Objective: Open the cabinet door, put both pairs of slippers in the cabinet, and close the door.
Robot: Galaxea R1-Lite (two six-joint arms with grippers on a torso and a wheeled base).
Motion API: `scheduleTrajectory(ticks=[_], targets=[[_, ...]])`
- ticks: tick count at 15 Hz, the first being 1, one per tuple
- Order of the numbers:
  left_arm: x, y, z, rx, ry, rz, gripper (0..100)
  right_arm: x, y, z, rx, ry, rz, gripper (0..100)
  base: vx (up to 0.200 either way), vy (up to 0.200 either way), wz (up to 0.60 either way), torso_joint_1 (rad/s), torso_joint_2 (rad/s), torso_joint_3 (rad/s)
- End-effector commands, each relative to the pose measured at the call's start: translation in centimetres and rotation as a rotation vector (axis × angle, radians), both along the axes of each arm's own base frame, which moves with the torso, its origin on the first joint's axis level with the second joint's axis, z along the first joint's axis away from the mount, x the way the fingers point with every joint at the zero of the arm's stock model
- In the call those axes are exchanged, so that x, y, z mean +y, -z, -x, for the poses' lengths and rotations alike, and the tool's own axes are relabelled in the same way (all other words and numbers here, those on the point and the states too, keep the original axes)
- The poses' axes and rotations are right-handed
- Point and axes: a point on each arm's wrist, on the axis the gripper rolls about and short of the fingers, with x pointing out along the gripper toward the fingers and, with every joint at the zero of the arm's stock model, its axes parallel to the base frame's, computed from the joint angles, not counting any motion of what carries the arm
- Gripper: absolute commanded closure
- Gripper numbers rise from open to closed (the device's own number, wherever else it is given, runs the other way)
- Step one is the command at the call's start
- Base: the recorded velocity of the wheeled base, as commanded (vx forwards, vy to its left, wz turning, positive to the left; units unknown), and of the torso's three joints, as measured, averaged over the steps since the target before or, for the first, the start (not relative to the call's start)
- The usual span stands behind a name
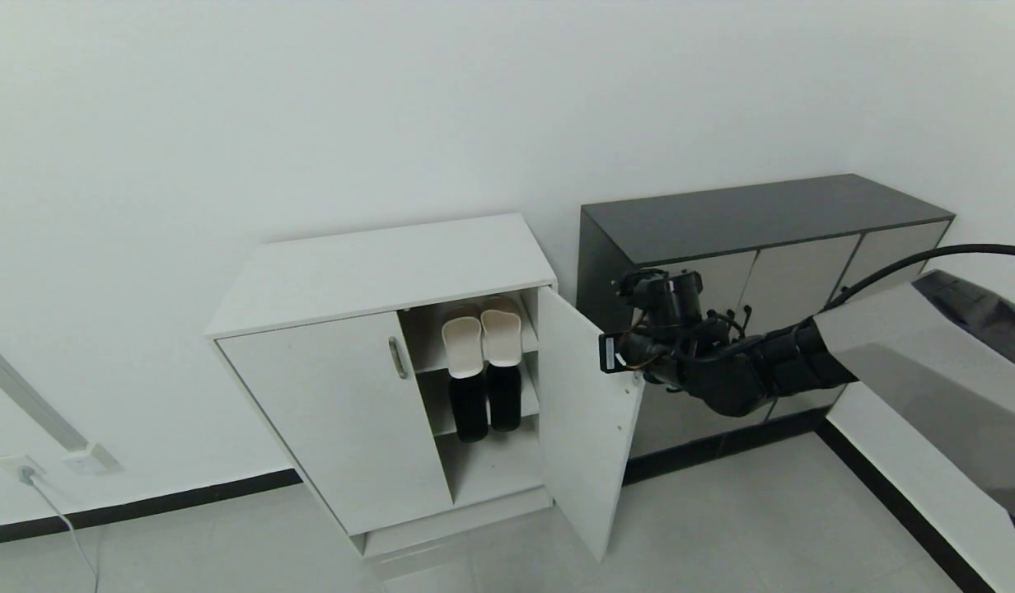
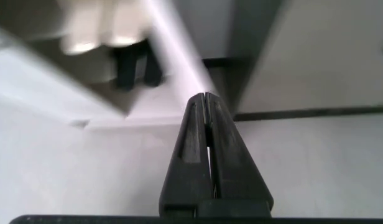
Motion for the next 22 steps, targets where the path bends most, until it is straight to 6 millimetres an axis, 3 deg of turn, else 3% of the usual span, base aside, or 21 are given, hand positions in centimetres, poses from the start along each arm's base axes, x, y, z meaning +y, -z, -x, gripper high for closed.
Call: scheduleTrajectory(ticks=[1,6,9,11,17,22], targets=[[0.0,0.0,0.0,0.000,0.000,0.001,100,1.2,-2.5,3.1,-0.019,-0.058,-0.022,100,0.000,0.000,0.00,0.000,0.00,0.000],[0.0,0.0,0.0,0.000,0.000,0.001,100,1.5,-3.7,6.7,-0.015,-0.120,0.006,100,0.000,0.000,0.00,0.000,0.00,0.000],[0.0,0.0,0.0,0.000,0.000,0.001,100,1.1,-3.9,7.7,-0.020,-0.135,0.039,100,0.000,0.000,0.00,0.000,0.00,0.000],[0.0,0.0,0.0,-0.001,0.000,0.001,100,1.2,-3.6,8.2,-0.009,-0.143,0.048,100,0.000,0.000,0.00,0.000,0.00,0.000],[0.0,0.0,0.0,-0.001,0.000,0.001,100,1.2,-3.4,8.7,0.006,-0.174,0.046,100,0.000,0.000,0.60,0.006,0.00,0.002],[0.0,0.0,0.0,-0.001,0.000,0.001,100,0.2,-3.5,9.4,0.000,-0.180,0.098,100,0.040,0.000,0.00,0.001,0.00,0.000]])
